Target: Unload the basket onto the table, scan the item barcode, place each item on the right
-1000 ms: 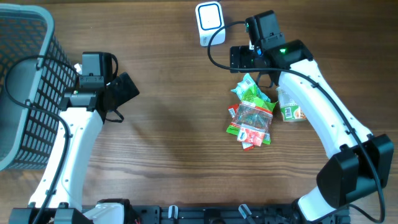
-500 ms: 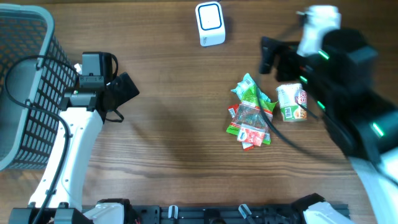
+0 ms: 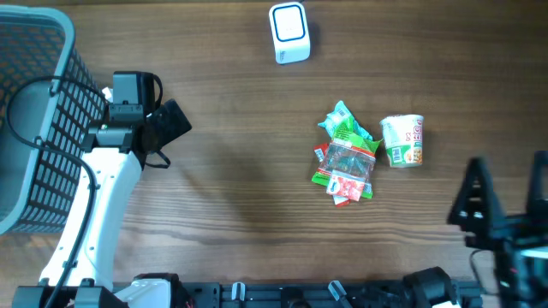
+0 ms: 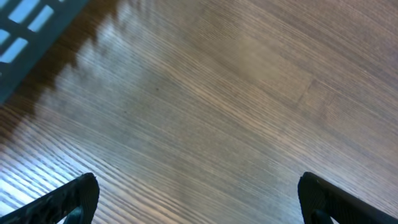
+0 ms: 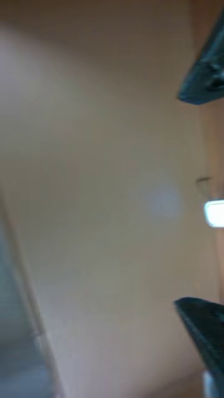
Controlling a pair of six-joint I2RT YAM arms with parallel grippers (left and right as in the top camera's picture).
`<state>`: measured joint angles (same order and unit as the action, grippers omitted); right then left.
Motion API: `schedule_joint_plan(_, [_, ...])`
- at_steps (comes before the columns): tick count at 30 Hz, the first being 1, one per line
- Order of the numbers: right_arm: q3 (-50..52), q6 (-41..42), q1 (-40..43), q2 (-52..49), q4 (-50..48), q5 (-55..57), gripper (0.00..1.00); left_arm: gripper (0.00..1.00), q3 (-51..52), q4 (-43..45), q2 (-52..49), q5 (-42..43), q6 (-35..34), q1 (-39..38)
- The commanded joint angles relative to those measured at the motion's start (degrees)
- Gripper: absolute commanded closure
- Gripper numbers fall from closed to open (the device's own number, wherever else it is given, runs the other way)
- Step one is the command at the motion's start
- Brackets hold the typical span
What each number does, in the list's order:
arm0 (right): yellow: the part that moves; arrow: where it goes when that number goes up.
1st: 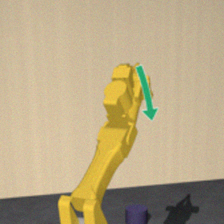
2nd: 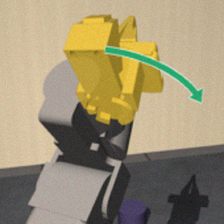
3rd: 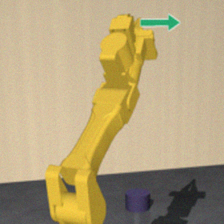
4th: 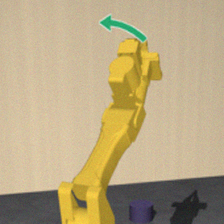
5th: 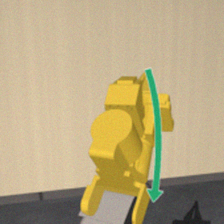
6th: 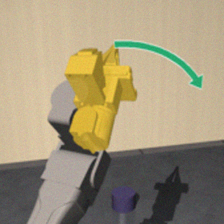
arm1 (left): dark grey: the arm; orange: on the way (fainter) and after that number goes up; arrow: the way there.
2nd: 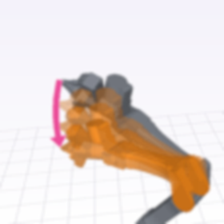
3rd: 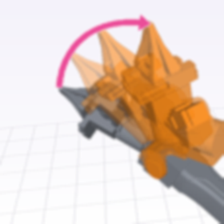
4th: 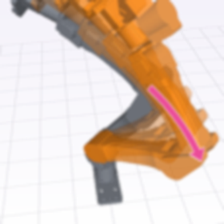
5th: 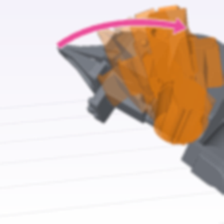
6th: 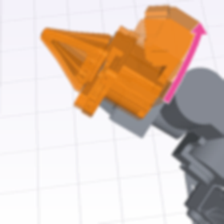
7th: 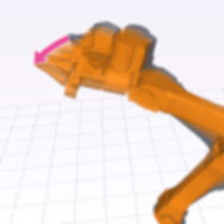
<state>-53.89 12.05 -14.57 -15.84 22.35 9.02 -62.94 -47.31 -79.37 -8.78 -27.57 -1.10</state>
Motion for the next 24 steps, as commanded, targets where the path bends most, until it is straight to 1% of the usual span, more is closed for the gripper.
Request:
schedule_joint_plan(1, [20.7,-7.0,0.4,7.8,-27.5,-3.2,0.00,0.00,-0.1,0.1,0.6,-0.5,-0.3,0.2])
schedule_joint_plan(3, [31.1,-7.5,0.4,9.9,-43.5,-4.4,0.00,0.00,-0.1,0.1,0.6,-0.5,-0.3,0.2])
schedule_joint_plan(4, [36.3,-7.4,0.4,10.7,-49.9,-4.6,0.00,0.00,-0.1,0.1,0.6,-0.5,-0.3,0.2])
schedule_joint_plan(5, [39.8,-7.1,0.4,11.5,-52.6,-4.9,0.00,0.00,-0.1,0.1,0.6,-0.5,-0.3,0.2])
schedule_joint_plan(7, [46.9,-2.9,1.7,13.6,-53.1,-4.9,0.00,0.00,-0.1,0.1,0.6,-0.5,-0.3,0.2])
schedule_joint_plan(9, [51.6,2.1,4.2,15.7,-51.9,-4.8,0.00,0.00,-0.1,0.1,0.6,-0.5,-0.3,0.2])
schedule_joint_plan(11, [53.6,3.1,5.5,15.6,-49.9,-5.1,0.00,0.00,-0.1,0.1,0.6,-0.5,-0.3,0.2])
schedule_joint_plan(15, [53.6,-1.8,5.6,15.6,-34.2,-6.1,0.00,0.00,-0.1,0.1,0.6,-0.5,-0.3,0.2])
schedule_joint_plan(19, [53.6,-10.4,5.6,15.6,-22.9,-6.3,0.00,0.00,-0.1,0.1,0.6,-0.5,-0.3,0.2])
schedule_joint_plan(24, [53.6,-10.4,5.6,15.6,-22.9,-7.0,0.00,0.00,-0.1,0.1,0.6,-0.5,-0.3,0.2])
